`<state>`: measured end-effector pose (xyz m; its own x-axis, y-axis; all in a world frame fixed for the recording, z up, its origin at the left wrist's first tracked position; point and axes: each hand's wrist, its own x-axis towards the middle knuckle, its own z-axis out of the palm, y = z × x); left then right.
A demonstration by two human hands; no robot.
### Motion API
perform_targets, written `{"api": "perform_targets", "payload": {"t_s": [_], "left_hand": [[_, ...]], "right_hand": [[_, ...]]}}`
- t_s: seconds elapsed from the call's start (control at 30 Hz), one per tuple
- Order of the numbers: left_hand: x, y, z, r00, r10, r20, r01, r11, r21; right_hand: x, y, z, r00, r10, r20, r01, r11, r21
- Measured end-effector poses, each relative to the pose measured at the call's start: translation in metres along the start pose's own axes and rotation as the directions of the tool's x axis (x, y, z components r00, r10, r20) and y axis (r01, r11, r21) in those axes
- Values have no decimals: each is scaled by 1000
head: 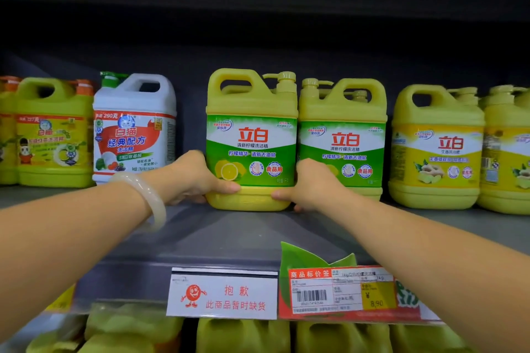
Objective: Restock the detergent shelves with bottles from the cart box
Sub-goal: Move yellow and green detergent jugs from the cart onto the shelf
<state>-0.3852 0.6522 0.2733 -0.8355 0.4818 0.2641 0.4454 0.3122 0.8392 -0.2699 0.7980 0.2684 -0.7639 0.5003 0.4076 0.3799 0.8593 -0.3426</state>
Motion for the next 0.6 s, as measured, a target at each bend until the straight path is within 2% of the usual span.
{"api": "perform_targets", "payload": {"t_s": [0.27,0.4,0.5,0.6], "left_hand": [[1,-5,-2,999,33,7,-34,997,76],[-13,1,-7,999,24,23,-28,979,202],[-33,6,-23,990,131,-55,-97,904,416],[-68,10,-45,956,286,-62,-186,757,626]], "right_hand": [[-1,3,-1,999,48,5,-48,997,65],[-15,1,-20,996,60,-72,-65,995,-82],[-32,-11,-37,994,22,-112,-35,992,-124],[-55,-40,-48,992,-97,-85,82,984,-159]]}}
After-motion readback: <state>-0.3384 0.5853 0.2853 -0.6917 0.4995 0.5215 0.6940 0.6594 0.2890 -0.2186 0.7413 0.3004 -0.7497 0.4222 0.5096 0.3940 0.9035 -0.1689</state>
